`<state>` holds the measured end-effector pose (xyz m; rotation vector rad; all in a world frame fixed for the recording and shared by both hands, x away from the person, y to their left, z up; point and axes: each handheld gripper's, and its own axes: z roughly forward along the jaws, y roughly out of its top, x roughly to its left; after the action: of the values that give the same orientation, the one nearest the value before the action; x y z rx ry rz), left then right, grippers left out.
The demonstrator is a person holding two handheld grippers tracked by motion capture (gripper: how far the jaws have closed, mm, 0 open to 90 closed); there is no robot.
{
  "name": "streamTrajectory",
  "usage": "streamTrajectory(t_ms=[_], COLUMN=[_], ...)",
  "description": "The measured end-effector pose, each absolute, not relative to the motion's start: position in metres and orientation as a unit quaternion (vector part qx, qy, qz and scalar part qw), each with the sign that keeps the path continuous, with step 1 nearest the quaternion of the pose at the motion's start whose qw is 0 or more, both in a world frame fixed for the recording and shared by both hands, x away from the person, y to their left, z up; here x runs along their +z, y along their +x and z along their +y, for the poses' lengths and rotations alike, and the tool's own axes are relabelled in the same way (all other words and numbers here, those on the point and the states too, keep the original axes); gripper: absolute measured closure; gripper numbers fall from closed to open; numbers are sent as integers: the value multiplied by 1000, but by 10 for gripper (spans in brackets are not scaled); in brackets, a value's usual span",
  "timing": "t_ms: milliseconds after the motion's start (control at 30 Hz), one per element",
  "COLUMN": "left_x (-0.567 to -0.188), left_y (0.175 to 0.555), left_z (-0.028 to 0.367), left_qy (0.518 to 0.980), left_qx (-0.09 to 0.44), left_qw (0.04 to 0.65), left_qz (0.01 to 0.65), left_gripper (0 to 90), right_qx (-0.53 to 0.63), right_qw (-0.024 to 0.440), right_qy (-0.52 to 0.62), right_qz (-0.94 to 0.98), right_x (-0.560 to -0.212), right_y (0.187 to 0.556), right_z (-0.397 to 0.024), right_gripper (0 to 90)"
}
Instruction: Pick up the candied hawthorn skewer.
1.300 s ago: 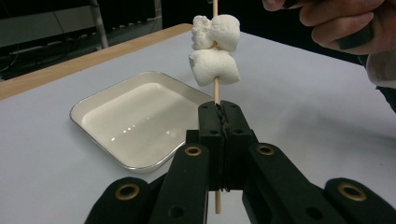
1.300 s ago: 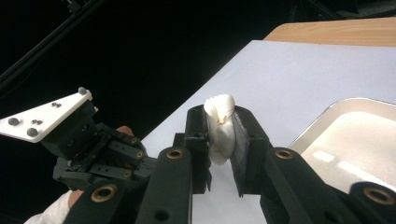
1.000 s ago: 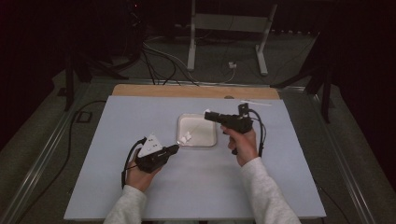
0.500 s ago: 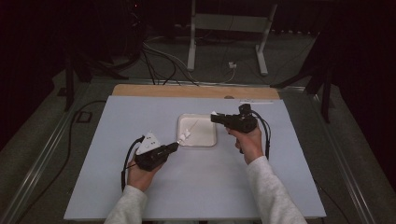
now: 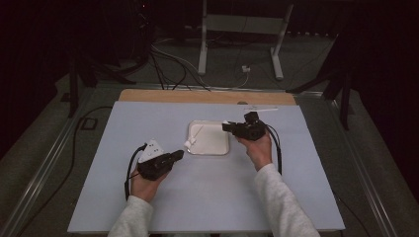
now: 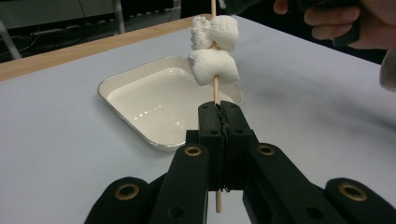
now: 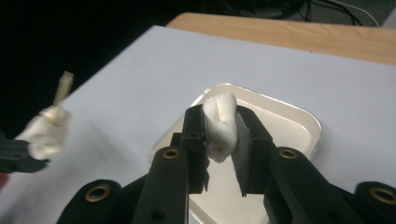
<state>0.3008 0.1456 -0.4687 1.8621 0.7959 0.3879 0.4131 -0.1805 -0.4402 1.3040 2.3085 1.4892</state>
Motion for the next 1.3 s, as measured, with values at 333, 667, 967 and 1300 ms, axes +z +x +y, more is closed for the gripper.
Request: streamTrajectory(t_ms=[333, 667, 967, 1300], left_x=[-470, -472, -473, -474], left_y=[302, 302, 303, 304], left_z=[149, 150, 149, 149], left_qy=[771, 772, 773, 771], left_qx=[162, 162, 167, 169], left_qw=[515, 513, 507, 507], left_qz=[338, 339, 342, 346], left_gripper=[900, 900, 900, 900], right_qx=[439, 410, 396, 449], right_qw=[56, 41, 41, 10], right_qy=[453, 467, 473, 443], right_qz=[774, 783, 786, 776], right_x=[-471, -496, -495, -463], right_y=[426, 433, 432, 419], right_z=[-164, -147, -145, -153], right_gripper=[757, 727, 328, 237])
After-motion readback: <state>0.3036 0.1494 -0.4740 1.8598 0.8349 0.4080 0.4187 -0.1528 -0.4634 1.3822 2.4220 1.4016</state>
